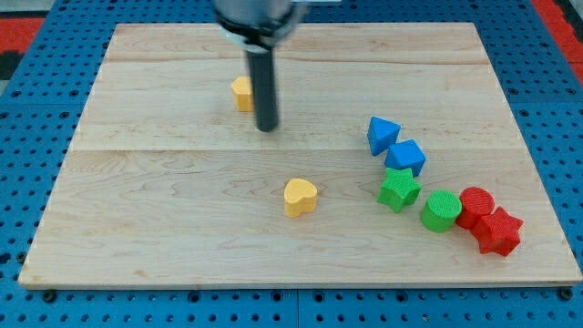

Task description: Move the yellow heart into the yellow hexagon

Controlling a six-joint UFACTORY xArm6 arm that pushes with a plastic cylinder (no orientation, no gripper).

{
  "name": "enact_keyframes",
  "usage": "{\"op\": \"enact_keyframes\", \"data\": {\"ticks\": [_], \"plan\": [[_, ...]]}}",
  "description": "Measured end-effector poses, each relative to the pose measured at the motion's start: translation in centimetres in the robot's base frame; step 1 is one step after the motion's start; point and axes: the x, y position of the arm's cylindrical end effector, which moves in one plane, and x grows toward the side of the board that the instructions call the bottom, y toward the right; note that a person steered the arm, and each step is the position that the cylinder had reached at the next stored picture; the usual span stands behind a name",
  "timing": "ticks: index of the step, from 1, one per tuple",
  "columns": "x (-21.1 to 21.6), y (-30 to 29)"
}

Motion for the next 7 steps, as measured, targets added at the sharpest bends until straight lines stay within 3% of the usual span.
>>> {"op": "enact_keyframes", "data": {"ticks": [1,3,4,5,7], "plan": [[5.9,6.3],[13.5,-0.4],[8.6,-5.0],[5.4,-5.0],[9.7,1.3]]}}
